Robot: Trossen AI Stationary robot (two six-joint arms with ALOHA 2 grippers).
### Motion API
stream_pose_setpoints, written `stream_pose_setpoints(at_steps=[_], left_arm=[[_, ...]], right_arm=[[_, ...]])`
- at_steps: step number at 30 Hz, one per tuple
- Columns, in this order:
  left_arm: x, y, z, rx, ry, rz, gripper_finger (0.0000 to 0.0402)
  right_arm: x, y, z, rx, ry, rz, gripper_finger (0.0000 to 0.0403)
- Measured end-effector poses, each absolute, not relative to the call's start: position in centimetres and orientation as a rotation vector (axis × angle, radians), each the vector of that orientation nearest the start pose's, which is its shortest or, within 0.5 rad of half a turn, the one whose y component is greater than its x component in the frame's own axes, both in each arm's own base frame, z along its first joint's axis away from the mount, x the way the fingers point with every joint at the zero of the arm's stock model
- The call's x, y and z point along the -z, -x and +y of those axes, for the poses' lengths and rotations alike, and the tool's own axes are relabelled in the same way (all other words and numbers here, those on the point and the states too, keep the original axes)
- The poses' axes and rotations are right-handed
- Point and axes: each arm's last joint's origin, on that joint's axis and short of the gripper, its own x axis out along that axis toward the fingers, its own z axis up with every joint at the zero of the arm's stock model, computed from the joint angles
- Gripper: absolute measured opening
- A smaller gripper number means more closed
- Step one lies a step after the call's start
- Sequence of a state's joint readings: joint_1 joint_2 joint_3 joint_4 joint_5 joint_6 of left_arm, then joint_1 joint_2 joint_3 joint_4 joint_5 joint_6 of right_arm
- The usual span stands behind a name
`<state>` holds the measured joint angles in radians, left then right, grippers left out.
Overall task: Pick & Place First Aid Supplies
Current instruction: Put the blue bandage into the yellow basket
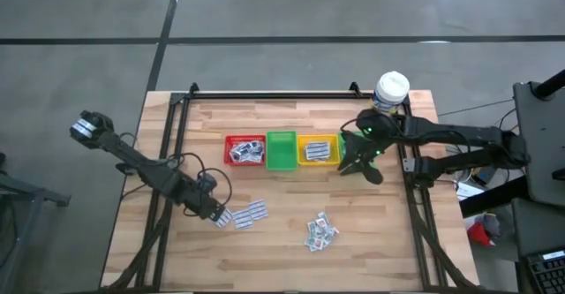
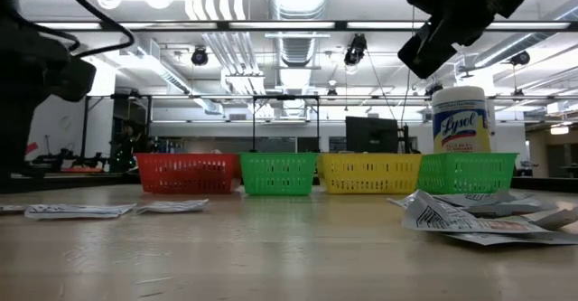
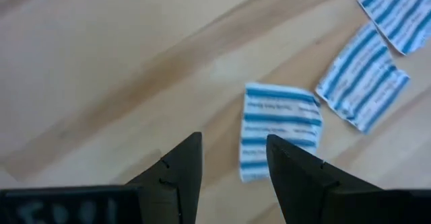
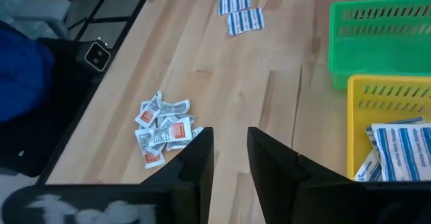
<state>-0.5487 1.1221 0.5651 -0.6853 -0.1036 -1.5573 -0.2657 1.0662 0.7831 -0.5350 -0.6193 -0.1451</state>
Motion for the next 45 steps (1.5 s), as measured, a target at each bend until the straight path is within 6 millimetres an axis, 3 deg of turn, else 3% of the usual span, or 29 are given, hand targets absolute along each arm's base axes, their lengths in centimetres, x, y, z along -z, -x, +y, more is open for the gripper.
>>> stream_pose_setpoints(at_steps=[5,15,21,31,45], left_arm=[[-17.5,-15.3,-9.8,-0.608,0.988,1.163,0.0158],[-15.2,-16.3,-11.2,-0.723,0.919,1.312,0.0158],[-15.3,-17.2,-11.8,-0.703,0.892,1.316,0.0158],[-15.9,-17.7,-12.1,-0.701,0.918,1.29,0.0158],[-14.0,-18.2,-12.6,-0.757,0.89,1.369,0.0158]], right_arm=[[-25.7,-20.0,-3.7,-0.38,-0.222,0.709,0.0079],[-25.6,-20.0,-3.7,-0.381,-0.219,0.709,0.0073],[-25.7,-20.0,-3.7,-0.378,-0.225,0.711,0.0081],[-25.6,-20.0,-3.7,-0.372,-0.244,0.716,0.0077],[-25.6,-20.1,-3.7,-0.369,-0.25,0.717,0.0076]])
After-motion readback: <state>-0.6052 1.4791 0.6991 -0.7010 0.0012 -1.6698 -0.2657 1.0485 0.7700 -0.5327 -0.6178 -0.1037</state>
